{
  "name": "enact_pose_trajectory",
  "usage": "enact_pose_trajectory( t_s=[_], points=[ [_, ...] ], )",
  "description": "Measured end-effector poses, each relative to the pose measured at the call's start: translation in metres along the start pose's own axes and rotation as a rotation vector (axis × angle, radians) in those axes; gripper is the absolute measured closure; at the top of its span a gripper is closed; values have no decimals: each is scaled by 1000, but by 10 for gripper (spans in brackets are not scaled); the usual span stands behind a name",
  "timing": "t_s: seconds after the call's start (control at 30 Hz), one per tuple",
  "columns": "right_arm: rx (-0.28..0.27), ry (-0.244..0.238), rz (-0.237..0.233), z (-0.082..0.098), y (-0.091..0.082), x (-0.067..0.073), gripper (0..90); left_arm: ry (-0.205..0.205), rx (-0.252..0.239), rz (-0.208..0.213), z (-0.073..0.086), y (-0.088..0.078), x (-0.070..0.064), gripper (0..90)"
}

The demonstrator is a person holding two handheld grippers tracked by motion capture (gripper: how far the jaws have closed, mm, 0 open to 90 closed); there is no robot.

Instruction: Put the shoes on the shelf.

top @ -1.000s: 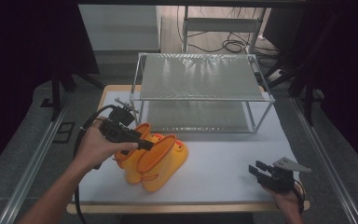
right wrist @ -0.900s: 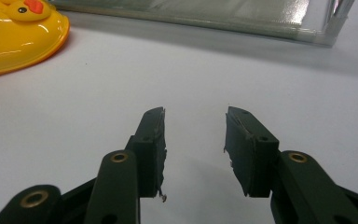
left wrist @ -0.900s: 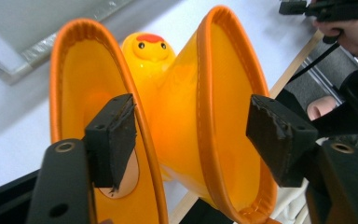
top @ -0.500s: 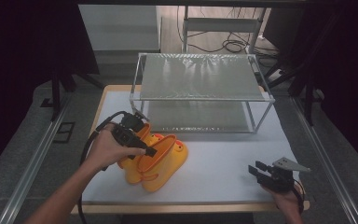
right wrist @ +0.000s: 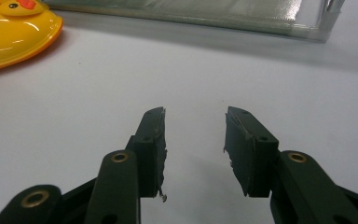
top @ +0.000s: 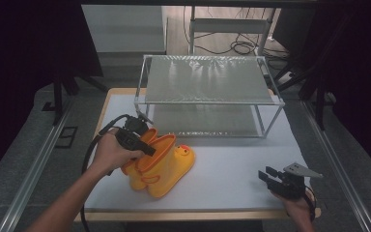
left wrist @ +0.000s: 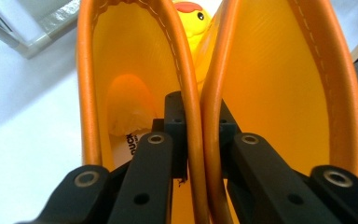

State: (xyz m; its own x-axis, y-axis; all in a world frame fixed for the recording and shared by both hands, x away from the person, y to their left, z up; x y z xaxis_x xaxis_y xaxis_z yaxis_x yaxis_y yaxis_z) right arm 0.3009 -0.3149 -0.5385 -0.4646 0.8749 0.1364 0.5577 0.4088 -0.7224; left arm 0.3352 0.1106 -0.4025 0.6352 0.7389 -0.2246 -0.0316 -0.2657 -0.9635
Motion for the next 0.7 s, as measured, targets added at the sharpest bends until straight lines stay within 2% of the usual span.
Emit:
enact_pose_trajectory(
  t_s=[0.1, 0.3, 0.43, 0.6, 0.7],
  points=[
    [-3, 2, 3, 0, 0, -1, 576, 11, -14, -8, -2, -2, -1, 823],
    [-7, 11, 6, -1, 1, -2, 579, 37, -34, 23, -11, -9, -2, 825],
    [-10, 11, 8, -1, 0, -2, 581, 74, -37, 36, -15, -18, -13, 825],
    [-14, 13, 8, -2, -1, -2, 584, 110, -65, 78, -20, -31, -28, 825],
    [-12, 13, 8, -1, -2, -3, 585, 132, -79, 91, -25, -39, -36, 824]
  ],
)
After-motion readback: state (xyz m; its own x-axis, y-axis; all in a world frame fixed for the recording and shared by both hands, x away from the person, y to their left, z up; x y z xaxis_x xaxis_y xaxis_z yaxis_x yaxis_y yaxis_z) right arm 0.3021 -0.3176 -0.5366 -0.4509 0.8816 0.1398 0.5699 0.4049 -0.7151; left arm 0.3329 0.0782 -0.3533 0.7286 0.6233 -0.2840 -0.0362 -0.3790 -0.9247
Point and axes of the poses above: each handheld gripper's, and its own axes: y roughly forward along the jaws, z roughly out of its underside, x roughly to its left, the point moved 6 cm from there along y, roughly forward along the jaws, and after that the axes turned 14 degrees about x, right-handed, at the moved point
